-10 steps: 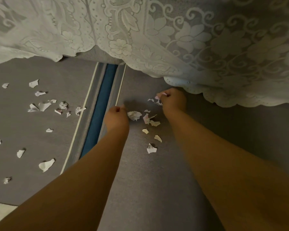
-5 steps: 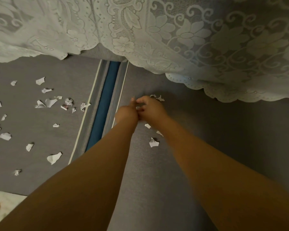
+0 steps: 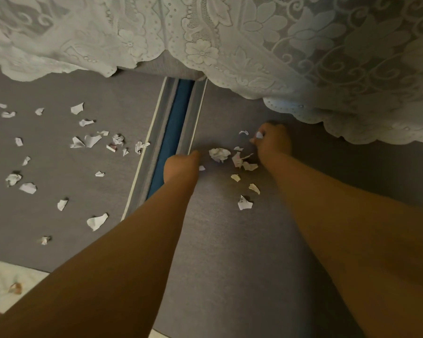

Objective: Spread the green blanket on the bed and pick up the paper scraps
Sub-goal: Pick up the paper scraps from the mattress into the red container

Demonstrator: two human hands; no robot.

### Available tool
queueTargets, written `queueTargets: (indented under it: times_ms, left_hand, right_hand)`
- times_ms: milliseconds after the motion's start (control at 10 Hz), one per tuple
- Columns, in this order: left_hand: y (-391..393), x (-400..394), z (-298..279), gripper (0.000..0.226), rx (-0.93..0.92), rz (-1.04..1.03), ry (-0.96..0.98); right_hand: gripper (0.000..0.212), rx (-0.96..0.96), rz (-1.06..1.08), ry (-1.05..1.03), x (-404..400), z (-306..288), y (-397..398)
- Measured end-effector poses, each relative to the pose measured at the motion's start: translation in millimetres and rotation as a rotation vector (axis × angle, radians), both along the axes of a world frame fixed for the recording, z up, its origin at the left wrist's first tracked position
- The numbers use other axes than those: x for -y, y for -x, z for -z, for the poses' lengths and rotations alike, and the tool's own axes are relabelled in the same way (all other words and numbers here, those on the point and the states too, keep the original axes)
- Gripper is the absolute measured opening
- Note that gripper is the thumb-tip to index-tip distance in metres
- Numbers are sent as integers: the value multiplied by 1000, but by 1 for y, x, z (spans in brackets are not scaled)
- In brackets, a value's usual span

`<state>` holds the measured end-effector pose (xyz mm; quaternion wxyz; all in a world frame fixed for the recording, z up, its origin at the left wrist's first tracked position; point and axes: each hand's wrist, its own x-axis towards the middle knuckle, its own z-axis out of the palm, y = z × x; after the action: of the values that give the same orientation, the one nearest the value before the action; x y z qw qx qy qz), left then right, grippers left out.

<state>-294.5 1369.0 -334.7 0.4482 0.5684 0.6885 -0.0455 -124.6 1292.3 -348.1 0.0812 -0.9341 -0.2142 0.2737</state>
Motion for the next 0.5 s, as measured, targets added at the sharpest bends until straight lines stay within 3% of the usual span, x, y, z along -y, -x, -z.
queueTargets:
  times_ms: [100,200,300,500]
  left_hand:
    - [8,-2,7,43,-96,43,-54]
    - [7,-8,6,41,-146,80,-98]
    - [9,-5,4,34,3,1,-201]
    - [3,-7,11,33,40,8,-141]
  right_hand:
    - [38,-29,45,77,-9,-4,-4]
    - [30,-82,120,-120,-17,-8,0]
    - [32,-166,115,-209,-24,-9,7]
    - [44,-159,-80,157,-40,-18,9]
